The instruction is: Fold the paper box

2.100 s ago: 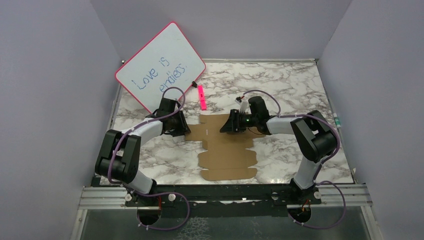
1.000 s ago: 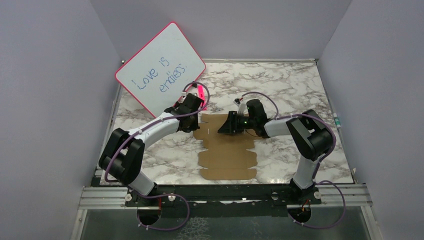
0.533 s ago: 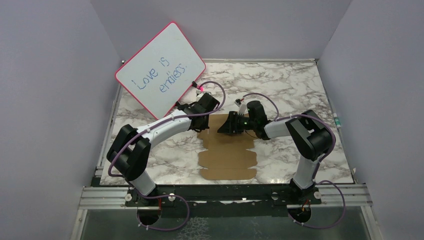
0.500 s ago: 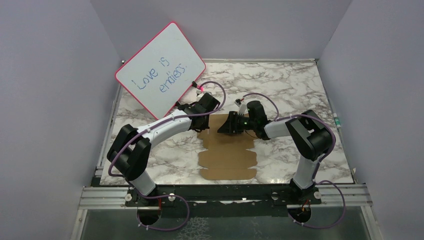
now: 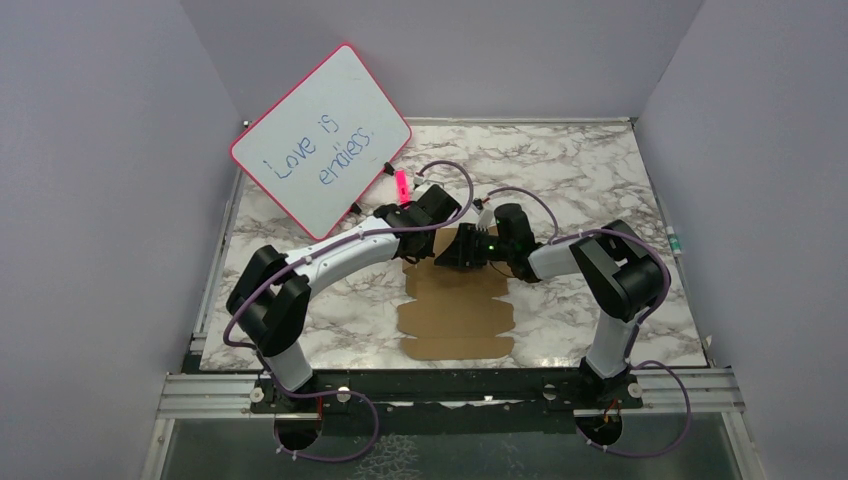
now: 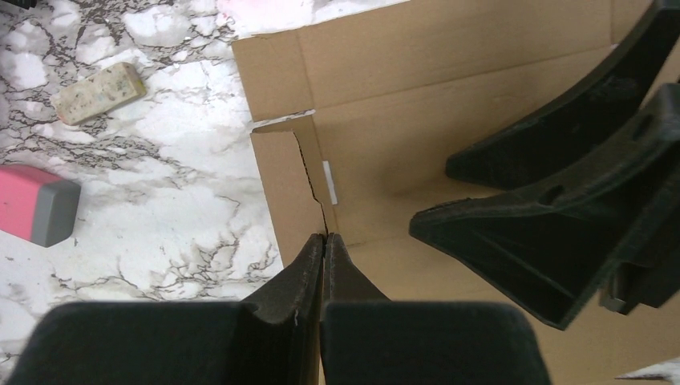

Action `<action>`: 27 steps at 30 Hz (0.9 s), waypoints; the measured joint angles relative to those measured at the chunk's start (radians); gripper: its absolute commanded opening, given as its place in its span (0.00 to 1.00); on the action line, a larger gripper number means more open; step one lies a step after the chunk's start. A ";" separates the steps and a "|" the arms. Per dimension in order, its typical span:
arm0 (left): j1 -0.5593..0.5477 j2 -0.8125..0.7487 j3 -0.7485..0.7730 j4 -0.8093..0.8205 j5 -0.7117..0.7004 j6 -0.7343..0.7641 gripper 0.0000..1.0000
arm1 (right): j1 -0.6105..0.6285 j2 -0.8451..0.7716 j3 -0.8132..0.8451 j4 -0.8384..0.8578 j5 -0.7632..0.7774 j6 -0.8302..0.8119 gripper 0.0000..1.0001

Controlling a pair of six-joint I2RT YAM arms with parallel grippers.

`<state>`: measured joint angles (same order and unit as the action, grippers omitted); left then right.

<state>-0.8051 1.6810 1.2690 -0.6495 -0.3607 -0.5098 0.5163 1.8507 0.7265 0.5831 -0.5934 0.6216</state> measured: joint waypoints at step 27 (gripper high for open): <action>-0.074 0.068 0.076 -0.057 -0.012 -0.015 0.21 | 0.006 -0.013 -0.017 0.019 0.035 0.014 0.58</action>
<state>-0.8787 1.7489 1.3445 -0.7067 -0.3725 -0.5247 0.5228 1.8381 0.7094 0.6018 -0.5579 0.6353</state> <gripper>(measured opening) 0.210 0.575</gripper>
